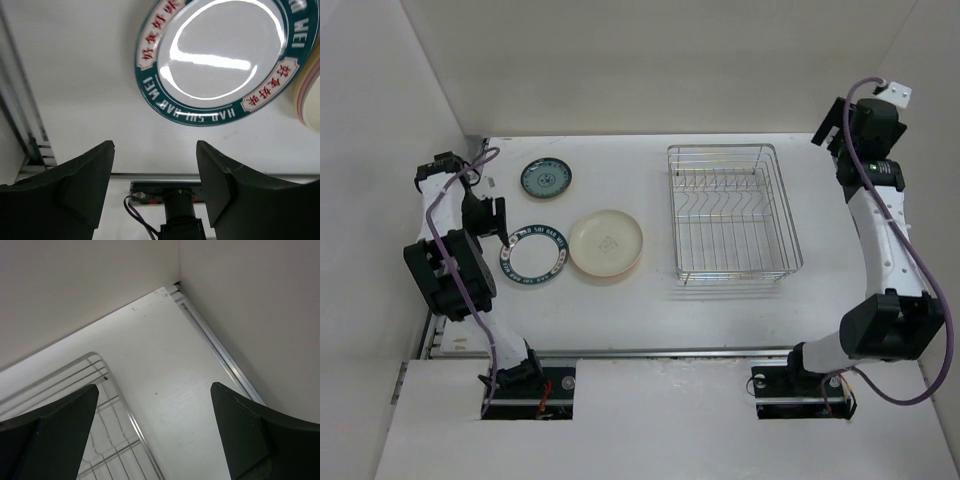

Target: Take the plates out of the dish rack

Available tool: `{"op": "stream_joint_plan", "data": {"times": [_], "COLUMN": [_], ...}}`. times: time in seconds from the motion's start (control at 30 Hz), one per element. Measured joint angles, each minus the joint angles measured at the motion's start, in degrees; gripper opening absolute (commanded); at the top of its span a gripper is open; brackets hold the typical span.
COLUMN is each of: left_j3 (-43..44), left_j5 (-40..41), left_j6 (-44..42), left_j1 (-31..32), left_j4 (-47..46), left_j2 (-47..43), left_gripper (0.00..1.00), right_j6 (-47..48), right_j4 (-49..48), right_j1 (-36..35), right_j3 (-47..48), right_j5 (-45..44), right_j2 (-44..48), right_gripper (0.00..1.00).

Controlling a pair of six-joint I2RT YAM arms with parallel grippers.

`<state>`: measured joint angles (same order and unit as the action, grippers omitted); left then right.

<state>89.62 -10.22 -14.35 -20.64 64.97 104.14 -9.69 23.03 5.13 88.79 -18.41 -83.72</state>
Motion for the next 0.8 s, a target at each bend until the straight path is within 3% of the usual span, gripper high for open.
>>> {"op": "stream_joint_plan", "data": {"times": [0.2,0.43,0.6,0.8], "left_j3": [0.1,0.0,-0.4,-1.2], "left_j5": [9.8,27.4,34.8,38.4], "left_j6": [7.7,17.1,20.6,22.1], "left_j1": [-0.1,-0.1,-0.1,-0.1], "left_j4": [-7.0,-14.1,-16.5,-17.1], "left_j2": [-8.5,-16.7,-20.0,-20.3], "left_gripper": [0.71,0.84,0.86,0.86], "right_j6": [-10.0,-14.6,-16.1,-16.9], "right_j4": [1.8,2.0,1.7,1.8], "right_j1": [2.7,2.7,2.7,2.7], "right_j3": [-6.8,-9.5,-10.5,-11.0], "right_j5": [-7.9,-14.0,-17.3,-19.2], "right_j2": [4.0,8.4,11.0,11.0], "right_gripper": [1.0,1.0,1.0,1.0]}}
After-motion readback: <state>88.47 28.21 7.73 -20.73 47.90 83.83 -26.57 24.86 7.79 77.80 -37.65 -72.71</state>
